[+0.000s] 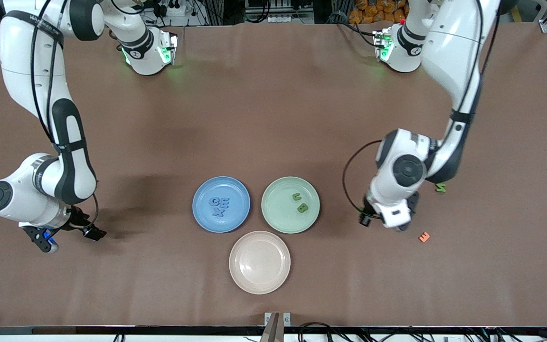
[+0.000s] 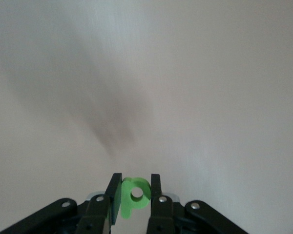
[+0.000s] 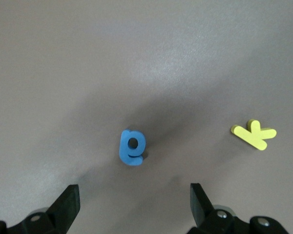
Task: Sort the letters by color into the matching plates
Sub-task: 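Grasp the blue e with the right gripper while the left gripper grasps the p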
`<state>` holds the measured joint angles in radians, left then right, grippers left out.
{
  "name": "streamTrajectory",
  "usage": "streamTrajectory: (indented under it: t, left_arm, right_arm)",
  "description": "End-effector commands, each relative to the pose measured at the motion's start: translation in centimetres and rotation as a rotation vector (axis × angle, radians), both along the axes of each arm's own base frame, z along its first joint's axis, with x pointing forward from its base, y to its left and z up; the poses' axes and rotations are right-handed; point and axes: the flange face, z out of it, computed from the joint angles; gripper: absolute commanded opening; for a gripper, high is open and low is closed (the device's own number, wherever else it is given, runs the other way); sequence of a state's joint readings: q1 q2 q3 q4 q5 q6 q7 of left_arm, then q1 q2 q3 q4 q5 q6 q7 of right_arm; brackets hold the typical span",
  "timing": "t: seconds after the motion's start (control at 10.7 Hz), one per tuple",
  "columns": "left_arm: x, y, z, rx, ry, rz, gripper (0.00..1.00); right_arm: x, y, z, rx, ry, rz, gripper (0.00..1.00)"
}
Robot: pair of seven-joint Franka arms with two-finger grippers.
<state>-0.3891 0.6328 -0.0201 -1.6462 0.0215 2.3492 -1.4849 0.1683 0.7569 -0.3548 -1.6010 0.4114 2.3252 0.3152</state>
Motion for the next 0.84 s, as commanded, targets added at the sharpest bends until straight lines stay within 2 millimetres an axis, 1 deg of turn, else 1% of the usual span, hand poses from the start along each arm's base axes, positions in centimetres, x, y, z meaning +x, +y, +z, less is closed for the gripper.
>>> streamTrajectory:
  t: [0.0,0.09,0.19,0.28,0.47,0.56,0.65,0.74]
  left_arm:
    - [-3.7,-7.4,0.9,0.008,-0.006,-0.019,0.0]
    - [-4.5,-8.9,1.0,0.003,-0.007,-0.039,0.0]
    - [-5.0,-9.7,1.2,0.0,-0.009,-0.043,0.0]
    - [-5.0,-10.1,1.5,-0.005,-0.013,-0.045,0.0]
    - [-6.6,-13.2,2.2,-0.038,-0.009,-0.092,0.0]
    - [-6.9,-14.5,2.6,-0.058,-0.014,-0.108,0.0]
    - [-7.2,-15.5,2.6,-0.07,-0.019,-0.124,0.0]
    - [-7.4,-16.8,2.6,-0.091,-0.029,-0.144,0.0]
  right_arm:
    - [1.6,-0.7,-0.8,-0.004,0.003,-0.024,1.0]
    - [1.8,-0.7,-1.2,-0.005,0.002,-0.024,1.0]
    - [2.1,-0.7,-1.5,-0.005,0.0,-0.026,1.0]
    - [2.3,-1.0,-1.7,-0.005,-0.002,-0.03,1.0]
    - [2.6,-1.3,-2.5,-0.011,-0.004,-0.031,1.0]
    - [2.6,-1.5,-2.7,-0.011,-0.004,-0.031,1.0]
    - [2.7,-1.6,-2.7,-0.012,-0.005,-0.031,1.0]
    - [2.6,-1.6,-2.9,-0.012,-0.002,-0.03,0.93]
